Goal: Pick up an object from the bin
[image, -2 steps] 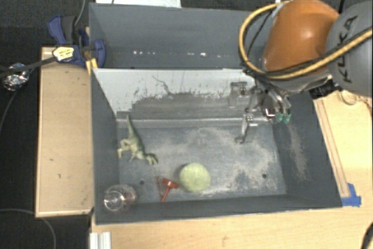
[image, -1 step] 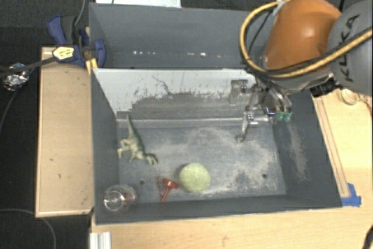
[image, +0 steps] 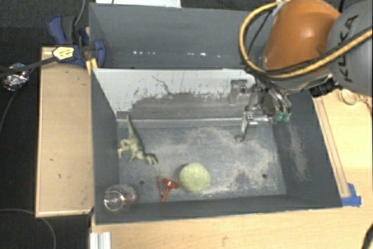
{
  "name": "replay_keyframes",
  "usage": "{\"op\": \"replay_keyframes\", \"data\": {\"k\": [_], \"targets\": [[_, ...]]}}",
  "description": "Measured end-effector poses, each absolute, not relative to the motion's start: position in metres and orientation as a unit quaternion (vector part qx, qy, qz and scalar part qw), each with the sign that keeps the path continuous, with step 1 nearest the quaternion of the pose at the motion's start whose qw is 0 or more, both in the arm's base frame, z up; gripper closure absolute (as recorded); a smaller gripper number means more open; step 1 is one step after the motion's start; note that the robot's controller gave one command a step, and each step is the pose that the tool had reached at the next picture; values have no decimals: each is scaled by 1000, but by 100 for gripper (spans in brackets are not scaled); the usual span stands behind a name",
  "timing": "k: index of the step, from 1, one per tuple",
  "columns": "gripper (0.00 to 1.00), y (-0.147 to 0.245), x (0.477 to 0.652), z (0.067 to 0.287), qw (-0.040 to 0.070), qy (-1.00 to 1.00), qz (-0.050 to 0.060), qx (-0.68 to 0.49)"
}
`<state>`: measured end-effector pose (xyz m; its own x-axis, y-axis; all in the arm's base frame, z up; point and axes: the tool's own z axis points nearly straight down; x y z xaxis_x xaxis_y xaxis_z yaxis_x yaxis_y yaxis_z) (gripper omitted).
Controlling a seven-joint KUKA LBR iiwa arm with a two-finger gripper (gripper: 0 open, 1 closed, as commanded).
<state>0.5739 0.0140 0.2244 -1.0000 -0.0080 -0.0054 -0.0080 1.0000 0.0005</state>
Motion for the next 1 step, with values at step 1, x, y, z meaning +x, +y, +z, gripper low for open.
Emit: {"op": "replay_keyframes", "data": {"k": [1], "targets": [[0,16,527,196,-1,1000,0,-15]]}}
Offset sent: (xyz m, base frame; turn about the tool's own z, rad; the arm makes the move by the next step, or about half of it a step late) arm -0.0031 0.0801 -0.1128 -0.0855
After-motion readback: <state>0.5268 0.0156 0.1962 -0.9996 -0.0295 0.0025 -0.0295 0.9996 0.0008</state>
